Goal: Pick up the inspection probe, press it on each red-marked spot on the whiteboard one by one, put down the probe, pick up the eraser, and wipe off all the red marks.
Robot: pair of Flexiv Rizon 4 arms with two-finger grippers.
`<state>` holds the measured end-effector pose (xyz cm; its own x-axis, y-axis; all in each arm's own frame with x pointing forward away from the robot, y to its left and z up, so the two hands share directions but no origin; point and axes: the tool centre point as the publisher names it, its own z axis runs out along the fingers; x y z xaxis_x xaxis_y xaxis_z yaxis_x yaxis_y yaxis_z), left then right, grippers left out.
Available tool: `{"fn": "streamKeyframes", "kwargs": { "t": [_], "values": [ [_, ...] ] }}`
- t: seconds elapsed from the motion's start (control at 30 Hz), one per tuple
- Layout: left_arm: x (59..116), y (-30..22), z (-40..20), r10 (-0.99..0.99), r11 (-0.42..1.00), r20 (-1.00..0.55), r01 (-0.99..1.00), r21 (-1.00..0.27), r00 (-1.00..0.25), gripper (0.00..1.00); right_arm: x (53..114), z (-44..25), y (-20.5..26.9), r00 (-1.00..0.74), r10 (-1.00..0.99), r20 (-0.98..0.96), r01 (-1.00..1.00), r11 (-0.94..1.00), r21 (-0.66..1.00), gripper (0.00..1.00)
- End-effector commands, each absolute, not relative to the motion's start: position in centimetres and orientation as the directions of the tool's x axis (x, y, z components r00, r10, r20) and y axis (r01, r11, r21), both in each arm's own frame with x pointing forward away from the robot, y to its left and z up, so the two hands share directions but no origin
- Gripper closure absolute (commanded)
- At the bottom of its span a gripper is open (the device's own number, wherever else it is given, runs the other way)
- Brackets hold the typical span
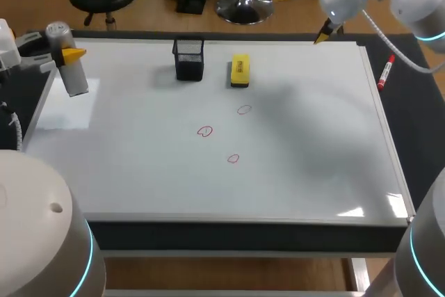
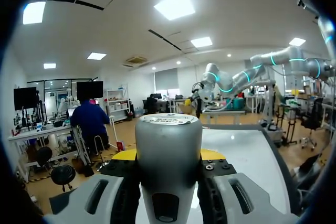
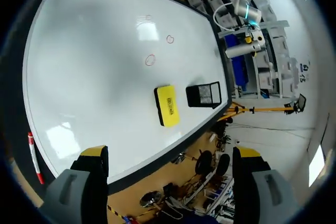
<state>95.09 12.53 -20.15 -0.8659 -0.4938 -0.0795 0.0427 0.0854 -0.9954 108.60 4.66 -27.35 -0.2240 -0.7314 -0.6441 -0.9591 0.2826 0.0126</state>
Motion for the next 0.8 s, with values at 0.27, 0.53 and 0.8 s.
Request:
{"fn": "streamKeyframes", "kwargs": {
  "t": [0.27, 0.53, 0.8],
  "values": [
    [95.1, 12.6, -20.1, -0.492, 0.084, -0.08, 0.045, -0.995, -0.867, 1.0, 108.5, -27.0, 6.9, 0.403, -0.911, 0.092, -0.915, -0.401, 0.041, 0.0],
    [95.1, 12.6, -20.1, -0.492, 0.084, -0.08, 0.045, -0.995, -0.867, 1.0, 108.1, -26.1, 10.0, 0.186, -0.957, -0.224, -0.981, -0.193, 0.01, 0.0],
    [95.1, 12.6, -20.1, -0.492, 0.084, -0.08, 0.045, -0.995, -0.867, 1.0, 108.1, -26.1, 10.0, 0.186, -0.957, -0.224, -0.981, -0.193, 0.01, 0.0]
  ]
}}
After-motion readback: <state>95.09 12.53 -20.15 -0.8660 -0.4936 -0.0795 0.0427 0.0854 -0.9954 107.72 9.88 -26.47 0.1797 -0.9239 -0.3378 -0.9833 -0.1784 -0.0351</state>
